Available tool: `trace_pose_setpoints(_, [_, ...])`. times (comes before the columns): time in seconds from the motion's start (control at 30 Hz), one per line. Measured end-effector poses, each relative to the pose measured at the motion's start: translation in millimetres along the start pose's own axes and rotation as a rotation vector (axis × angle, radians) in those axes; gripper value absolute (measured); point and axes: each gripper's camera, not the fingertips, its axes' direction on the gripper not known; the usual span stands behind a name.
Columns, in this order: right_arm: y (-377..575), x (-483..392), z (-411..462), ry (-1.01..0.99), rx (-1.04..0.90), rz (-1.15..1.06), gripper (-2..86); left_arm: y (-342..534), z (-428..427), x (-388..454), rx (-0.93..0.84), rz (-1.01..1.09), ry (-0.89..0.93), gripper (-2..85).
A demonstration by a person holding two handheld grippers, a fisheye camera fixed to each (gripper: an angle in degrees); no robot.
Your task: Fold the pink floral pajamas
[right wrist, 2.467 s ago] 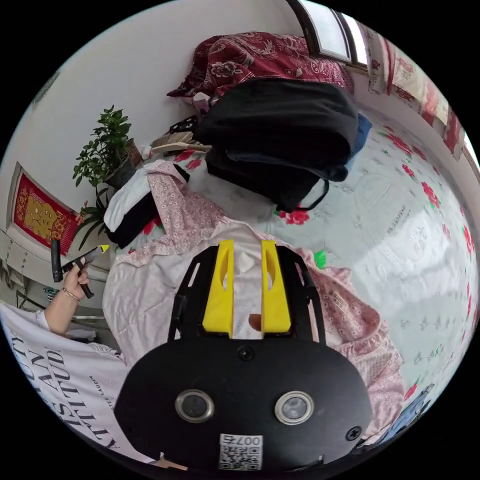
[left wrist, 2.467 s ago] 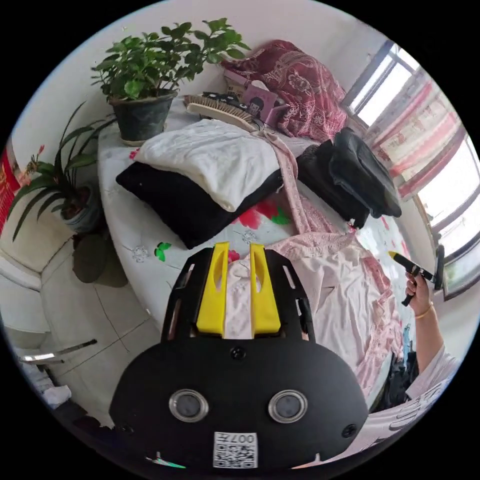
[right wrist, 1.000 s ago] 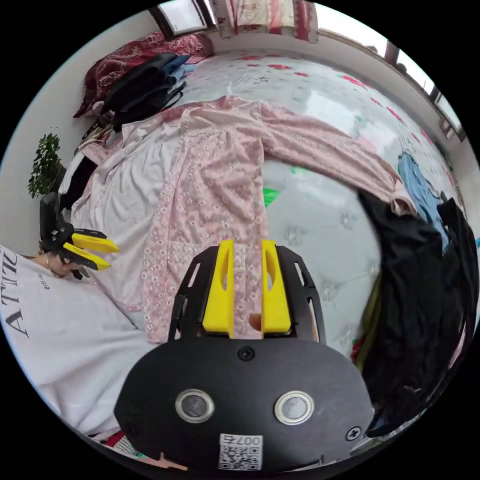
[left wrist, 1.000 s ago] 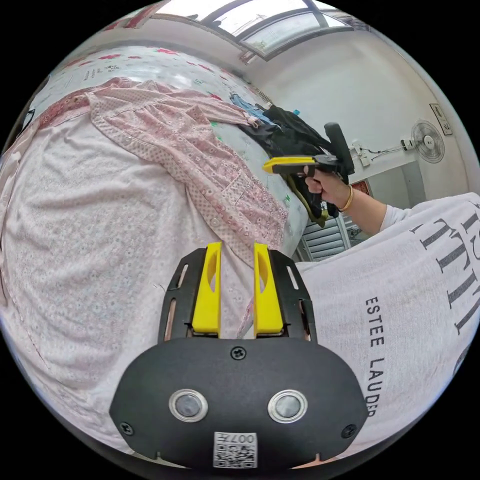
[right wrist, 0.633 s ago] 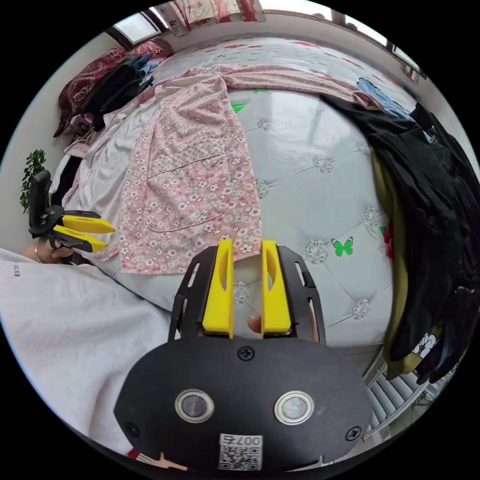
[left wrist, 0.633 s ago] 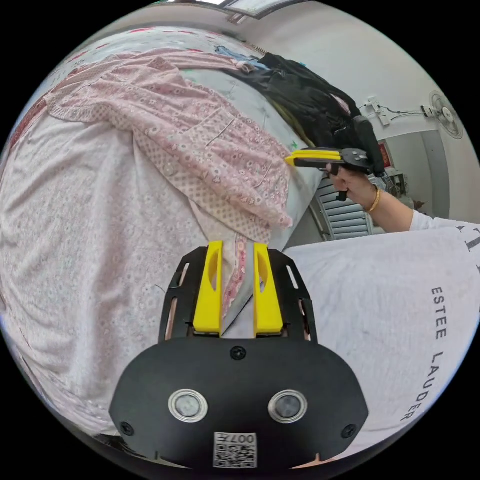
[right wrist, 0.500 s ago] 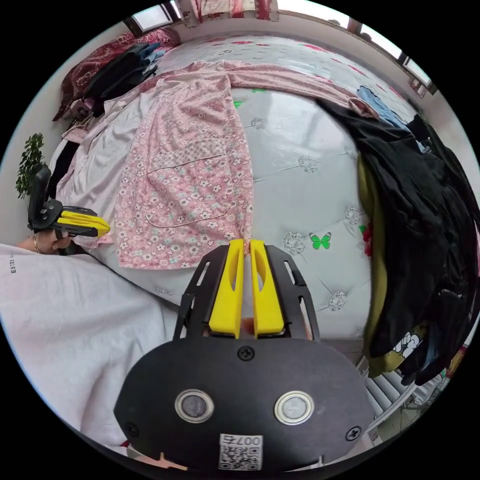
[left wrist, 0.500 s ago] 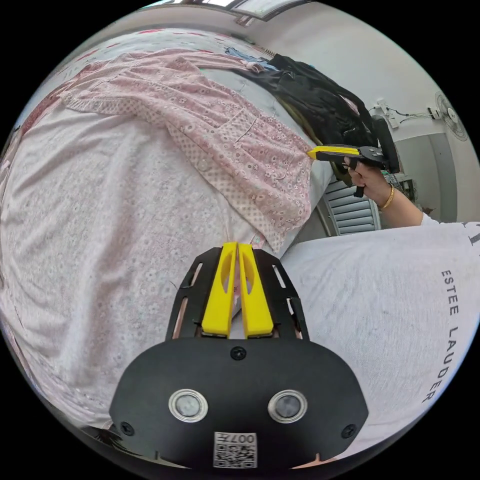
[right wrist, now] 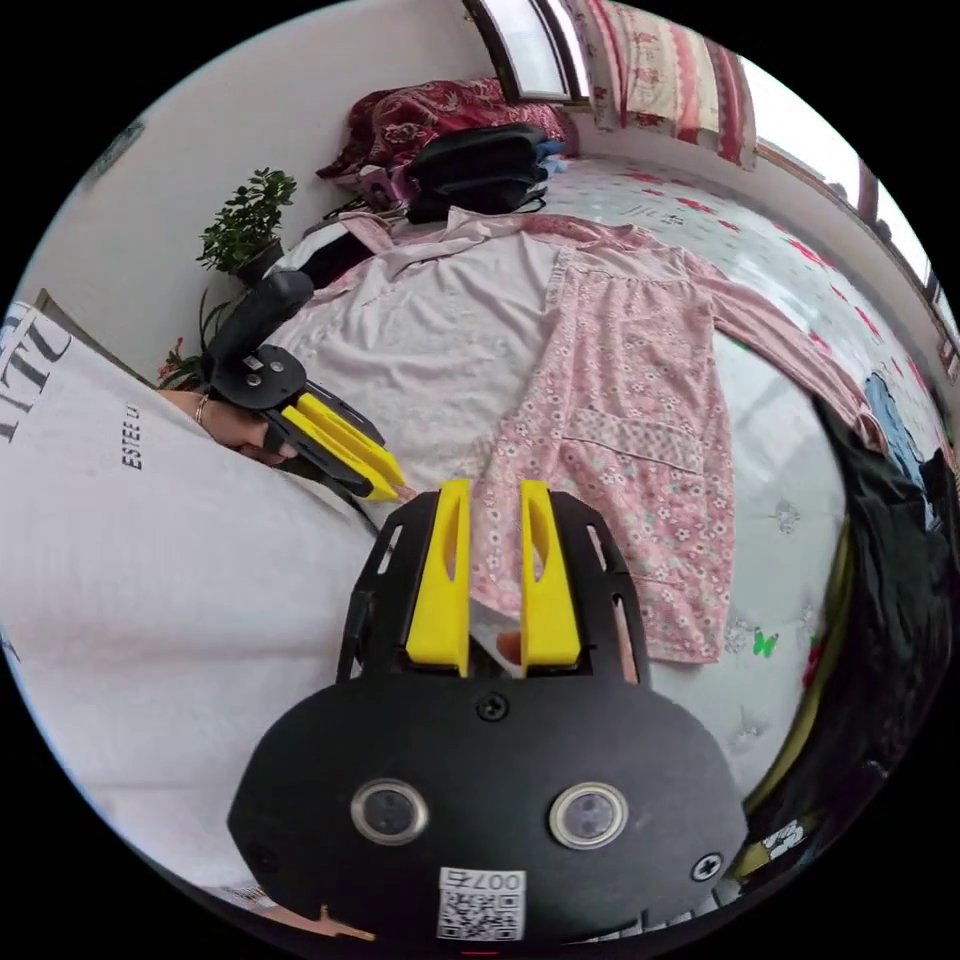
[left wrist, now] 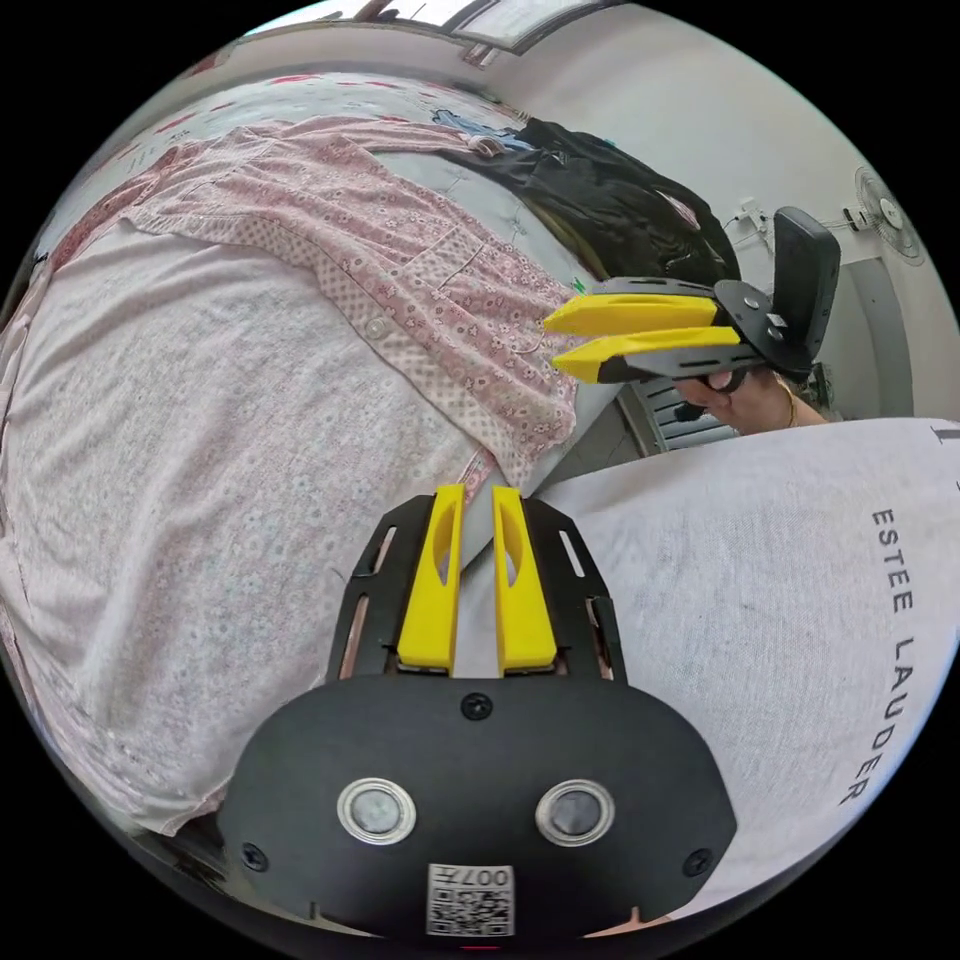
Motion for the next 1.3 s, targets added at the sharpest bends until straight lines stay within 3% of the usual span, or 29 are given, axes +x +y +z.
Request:
trace_pose_setpoints(0.17, [-19.4,-19.1,62.7,0.006,-0.2,-0.035,5.5,13.9,-3.1,-11.0,0.044,-0.062,0.027,5.3])
trace_pose_setpoints(0.27, [-17.8,-28.0,65.0,0.127,-0.192,-0.081,2.1,18.9,-1.0,-14.0,0.044,-0.066,0.035,5.9])
trace_pose_setpoints(0.6, [-28.6,-25.7,61.3,-0.02,-0.199,-0.058,1.2,17.7,-2.9,-29.4,0.06,-0.046,0.087,7.9])
trace_pose_setpoints(0.83, [-28.9,-41.4,70.9,0.119,-0.257,-0.172,0.1,21.6,-10.1,-46.5,0.055,-0.039,0.122,8.6])
trace_pose_setpoints(1.0, [-44.0,-23.5,5.7,-0.11,-0.057,-0.079,-0.2,21.8,-27.7,-46.7,0.103,0.04,0.208,12.5])
trace_pose_setpoints(1.13, [-52.7,-4.1,5.5,-0.311,-0.096,-0.037,-0.2,13.6,-45.4,-46.2,0.153,0.13,0.303,14.3])
trace_pose_setpoints(1.2, [-58.6,-0.2,18.6,-0.395,-0.165,-0.065,0.0,8.4,-40.4,-50.1,0.113,0.127,0.294,12.4])
trace_pose_setpoints(1.27, [-69.4,3.1,22.1,-0.444,-0.21,-0.103,0.3,7.3,-32.9,-57.2,0.074,0.093,0.259,1.8])
trace_pose_setpoints(1.3, [-80.4,7.8,18.3,-0.457,-0.217,-0.136,0.6,7.8,-31.5,-58.9,0.066,0.088,0.254,1.0])
